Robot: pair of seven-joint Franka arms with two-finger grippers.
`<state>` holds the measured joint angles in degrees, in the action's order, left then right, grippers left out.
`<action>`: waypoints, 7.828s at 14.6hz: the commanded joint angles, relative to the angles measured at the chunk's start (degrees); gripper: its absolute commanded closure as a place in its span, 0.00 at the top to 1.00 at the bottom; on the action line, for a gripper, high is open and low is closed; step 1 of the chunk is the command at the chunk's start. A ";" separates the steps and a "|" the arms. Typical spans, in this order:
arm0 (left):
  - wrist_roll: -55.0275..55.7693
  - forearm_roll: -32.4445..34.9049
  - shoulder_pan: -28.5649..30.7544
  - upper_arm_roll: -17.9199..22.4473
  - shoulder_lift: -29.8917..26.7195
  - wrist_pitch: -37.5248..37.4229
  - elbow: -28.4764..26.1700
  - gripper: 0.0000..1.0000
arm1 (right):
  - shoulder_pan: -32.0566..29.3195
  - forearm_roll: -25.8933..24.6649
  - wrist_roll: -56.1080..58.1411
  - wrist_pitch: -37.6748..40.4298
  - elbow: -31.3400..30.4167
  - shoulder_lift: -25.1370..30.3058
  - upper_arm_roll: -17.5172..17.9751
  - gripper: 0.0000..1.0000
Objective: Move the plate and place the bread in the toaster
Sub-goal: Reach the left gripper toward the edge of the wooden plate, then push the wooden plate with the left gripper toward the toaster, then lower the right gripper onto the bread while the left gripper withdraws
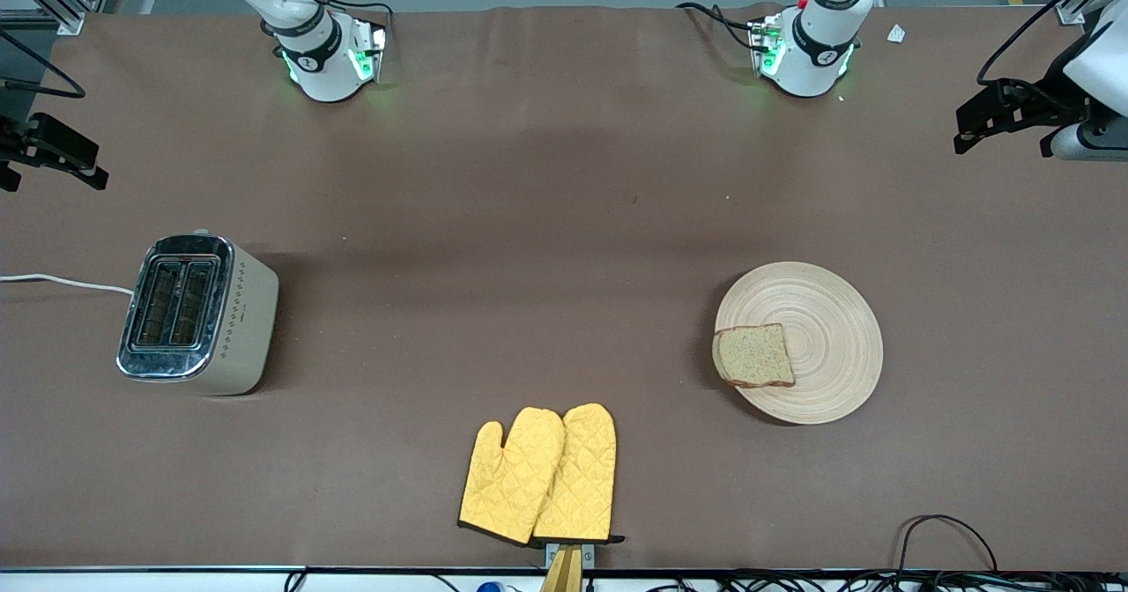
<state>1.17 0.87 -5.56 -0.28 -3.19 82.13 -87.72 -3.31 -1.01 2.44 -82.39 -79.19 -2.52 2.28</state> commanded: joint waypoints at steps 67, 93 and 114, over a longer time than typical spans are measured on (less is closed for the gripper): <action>-49.95 -50.00 14.54 -14.31 52.67 18.68 3.08 0.00 | 1.10 1.89 -4.36 -3.11 -4.13 -0.82 0.36 1.00; -41.87 -74.35 -6.75 -13.44 57.51 42.59 2.56 1.00 | 25.89 4.53 -39.36 -45.21 -22.85 -24.80 0.36 1.00; -3.56 -30.68 5.29 -10.01 37.39 25.19 9.76 1.00 | 27.30 4.70 -39.09 -49.09 -21.62 -29.56 0.53 0.55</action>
<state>-4.88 -32.63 -1.05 -10.94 37.41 110.02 -76.60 23.63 3.15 -36.10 -131.73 -100.78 -32.33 2.88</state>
